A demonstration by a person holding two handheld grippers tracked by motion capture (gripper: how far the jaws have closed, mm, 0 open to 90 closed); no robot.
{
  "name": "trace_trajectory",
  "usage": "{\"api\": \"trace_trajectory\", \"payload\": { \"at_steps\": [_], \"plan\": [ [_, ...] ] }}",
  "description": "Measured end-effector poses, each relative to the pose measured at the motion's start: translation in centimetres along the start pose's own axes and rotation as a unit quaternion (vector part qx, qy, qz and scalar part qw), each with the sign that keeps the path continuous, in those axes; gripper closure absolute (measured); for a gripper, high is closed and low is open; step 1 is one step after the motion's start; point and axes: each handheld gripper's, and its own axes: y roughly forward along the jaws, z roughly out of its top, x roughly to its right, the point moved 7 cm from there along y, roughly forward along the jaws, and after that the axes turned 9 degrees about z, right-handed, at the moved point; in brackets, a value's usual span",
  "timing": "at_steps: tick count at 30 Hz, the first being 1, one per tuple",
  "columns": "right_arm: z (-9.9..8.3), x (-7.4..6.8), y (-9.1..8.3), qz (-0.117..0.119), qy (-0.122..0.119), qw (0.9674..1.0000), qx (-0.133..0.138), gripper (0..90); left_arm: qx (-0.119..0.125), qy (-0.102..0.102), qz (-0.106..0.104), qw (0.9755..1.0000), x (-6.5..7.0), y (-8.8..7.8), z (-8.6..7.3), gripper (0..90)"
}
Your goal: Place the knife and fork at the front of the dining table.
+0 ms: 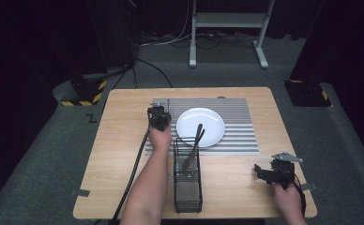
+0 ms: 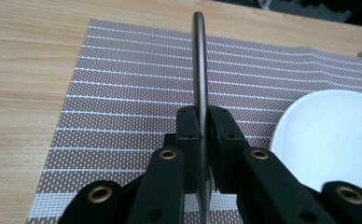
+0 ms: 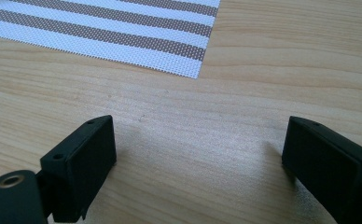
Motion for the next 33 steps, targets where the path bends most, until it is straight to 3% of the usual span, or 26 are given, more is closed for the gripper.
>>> {"api": "trace_trajectory", "payload": {
  "at_steps": [4, 19, 22, 28, 30, 31, 33],
  "plan": [
    [0.0, 0.0, 0.0, 0.001, 0.0, 1.0, 0.0, 9.6, -0.018, 0.003, 0.01, 0.9998, 0.1, 0.6, -0.2, 82.9],
    [0.0, 0.0, 0.0, 0.0, 0.0, 1.0, 0.0, 9.6, -0.036, -0.015, -0.002, 0.9993, -0.2, 0.9, -0.2, 82.1],
    [0.0, 0.0, 0.0, 0.0, 0.0, 1.0, 0.0, 9.6, -0.026, -0.036, -0.013, 0.9989, -0.3, 0.4, 0.5, 67.3],
    [0.0, 0.0, 0.0, 0.002, -0.002, 1.0, 0.0, 9.7, -0.024, -0.018, 0.001, 0.9995, -0.9, -0.1, 0.7, 61.3],
    [0.0, 0.0, 0.0, 0.002, -0.001, 1.0, 0.0, 9.7, -0.022, -0.008, 0.004, 0.9997, -1.0, -0.3, 0.6, 60.3],
    [0.0, 0.0, 0.0, 0.002, -0.002, 1.0, 0.0, 9.7, -0.021, 0.007, 0.007, 0.9997, -1.0, -0.6, 0.5, 59.3],
    [0.0, 0.0, 0.0, 0.002, -0.002, 1.0, 0.0, 9.7, -0.019, 0.012, 0.006, 0.9997, -1.0, -0.8, 0.5, 58.5]
  ]
}}
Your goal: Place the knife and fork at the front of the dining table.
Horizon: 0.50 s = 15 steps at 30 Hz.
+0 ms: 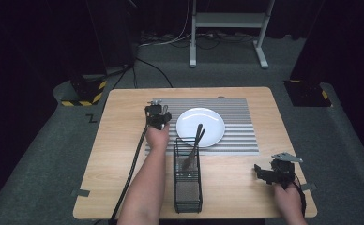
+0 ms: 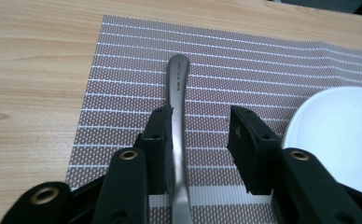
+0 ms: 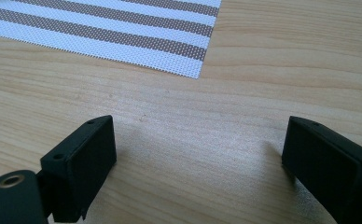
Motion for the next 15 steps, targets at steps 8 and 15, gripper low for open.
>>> {"api": "trace_trajectory", "payload": {
  "at_steps": [8, 15],
  "plan": [
    [0.0, 0.0, 0.0, 0.0, 0.0, 1.0, 0.0, 9.7, 0.02, 0.011, 0.001, 0.9997, -1.1, -2.0, -0.7, 47.2],
    [0.0, 0.0, 0.0, -0.001, -0.001, 1.0, -0.001, 9.7, 0.032, 0.043, 0.01, 0.9985, -3.3, -4.4, -3.3, 42.1]
  ]
}}
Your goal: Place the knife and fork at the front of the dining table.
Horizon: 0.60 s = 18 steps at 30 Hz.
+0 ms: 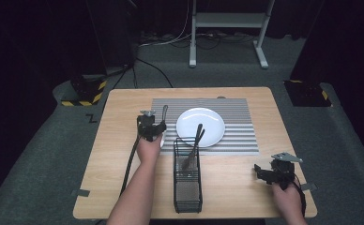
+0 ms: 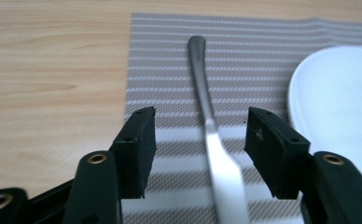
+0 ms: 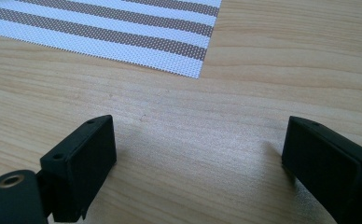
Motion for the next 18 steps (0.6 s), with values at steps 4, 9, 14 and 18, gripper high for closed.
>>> {"api": "trace_trajectory", "payload": {
  "at_steps": [4, 9, 14, 18],
  "plan": [
    [0.0, 0.0, 0.0, 0.0, 0.0, 1.0, 0.0, 9.7, 0.006, 0.002, -0.006, 1.0, -0.9, -1.1, -1.3, 38.3],
    [0.0, 0.0, 0.0, 0.0, 0.0, 1.0, 0.0, 9.6, 0.004, 0.01, -0.018, 0.9998, -1.9, -2.9, -3.7, 31.2],
    [0.0, 0.0, 0.0, 0.0, 0.0, 1.0, 0.0, 9.7, -0.002, 0.033, -0.015, 0.9993, -3.0, -4.5, -6.2, 27.5],
    [0.0, 0.0, 0.0, 0.001, 0.0, 1.0, 0.0, 9.7, -0.012, 0.046, -0.011, 0.9988, -4.1, -5.7, -8.0, 23.8]
  ]
}}
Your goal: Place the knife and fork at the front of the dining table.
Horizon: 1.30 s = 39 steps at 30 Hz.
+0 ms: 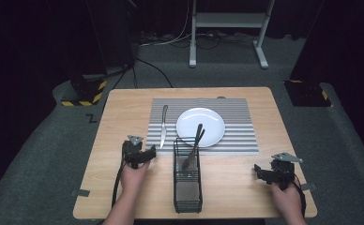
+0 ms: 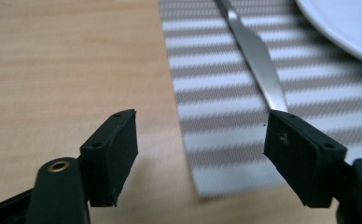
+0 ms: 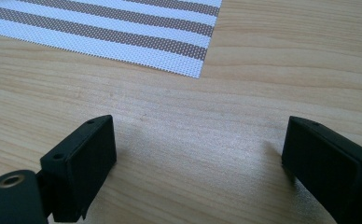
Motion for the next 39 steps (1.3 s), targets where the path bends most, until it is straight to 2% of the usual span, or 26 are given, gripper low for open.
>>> {"api": "trace_trajectory", "payload": {
  "at_steps": [1, 3, 5, 6, 7, 10, 11, 14, 16, 17, 19, 23, 27, 29, 33, 34, 35, 38, 39],
  "plan": [
    [0.0, 0.0, 0.0, 0.001, 0.0, 1.0, 0.0, 9.8, 0.001, 0.005, 0.003, 1.0, -0.2, -0.3, -0.3, 21.2],
    [0.0, -0.1, 0.0, 0.006, -0.005, 1.0, -0.002, 9.8, -0.009, 0.035, 0.025, 0.999, -0.7, -1.0, -1.5, 17.5],
    [0.0, -0.2, 0.0, 0.009, -0.008, 0.9999, -0.001, 10.1, -0.021, 0.058, 0.038, 0.9974, -0.9, -1.6, -2.4, 14.4],
    [0.0, -0.2, 0.0, 0.01, -0.008, 0.9999, -0.001, 10.2, -0.015, 0.064, 0.037, 0.9971, -1.2, -2.4, -3.1, 14.7],
    [0.0, -0.2, 0.0, 0.01, -0.008, 0.9999, -0.001, 10.2, -0.015, 0.064, 0.037, 0.9971, -1.2, -2.4, -3.1, 14.6],
    [0.0, -0.2, -0.1, 0.01, -0.01, 0.9999, 0.001, 13.5, -0.008, 0.049, 0.02, 0.9986, -1.4, -3.2, -4.0, 14.2],
    [0.0, -0.3, -0.1, 0.011, -0.012, 0.9999, 0.004, 13.5, -0.012, 0.042, 0.014, 0.9989, -1.4, -3.4, -4.3, 14.0],
    [0.0, -0.6, -0.5, 0.013, -0.026, 0.9994, 0.017, 14.4, -0.016, 0.038, 0.01, 0.9991, -1.5, -3.7, -4.7, 13.1],
    [0.2, -1.1, -0.8, 0.019, -0.032, 0.9989, 0.028, 14.3, -0.023, 0.02, 0.008, 0.9995, -1.6, -3.8, -4.8, 13.6],
    [0.4, -1.5, -1.1, 0.025, -0.031, 0.9983, 0.043, 14.2, -0.023, 0.02, 0.009, 0.9995, -1.5, -3.8, -4.8, 13.6],
    [1.2, -2.9, -1.9, 0.038, -0.058, 0.9949, 0.073, 13.5, -0.02, 0.025, 0.012, 0.9994, -1.5, -3.9, -4.9, 14.8],
    [2.0, -4.6, -2.5, 0.051, -0.068, 0.9911, 0.102, 12.4, -0.022, 0.026, 0.006, 0.9994, -1.6, -3.9, -4.9, 14.4],
    [2.4, -5.5, -2.9, 0.053, -0.072, 0.9892, 0.116, 12.1, -0.021, 0.026, 0.001, 0.9994, -1.6, -3.8, -4.8, 14.0],
    [2.8, -6.3, -3.1, 0.065, -0.064, 0.9881, 0.124, 11.7, -0.021, 0.027, 0.0, 0.9994, -1.6, -3.8, -4.8, 14.0],
    [3.3, -7.3, -3.4, 0.072, -0.066, 0.9867, 0.13, 11.6, -0.022, 0.028, -0.001, 0.9994, -1.6, -3.8, -4.8, 13.9],
    [3.7, -8.0, -3.8, 0.074, -0.074, 0.9849, 0.138, 11.5, -0.022, 0.028, -0.001, 0.9994, -1.6, -3.8, -4.8, 13.9],
    [3.7, -8.0, -3.8, 0.074, -0.074, 0.9849, 0.138, 11.5, -0.022, 0.028, -0.001, 0.9994, -1.6, -3.8, -4.8, 13.9],
    [4.7, -9.0, -4.5, 0.073, -0.091, 0.9817, 0.151, 12.1, -0.022, 0.029, -0.001, 0.9993, -1.6, -3.8, -4.8, 13.9],
    [5.6, -9.8, -4.9, 0.075, -0.094, 0.9788, 0.166, 12.1, -0.022, 0.028, -0.001, 0.9994, -1.6, -3.8, -4.8, 13.9]
  ]
}}
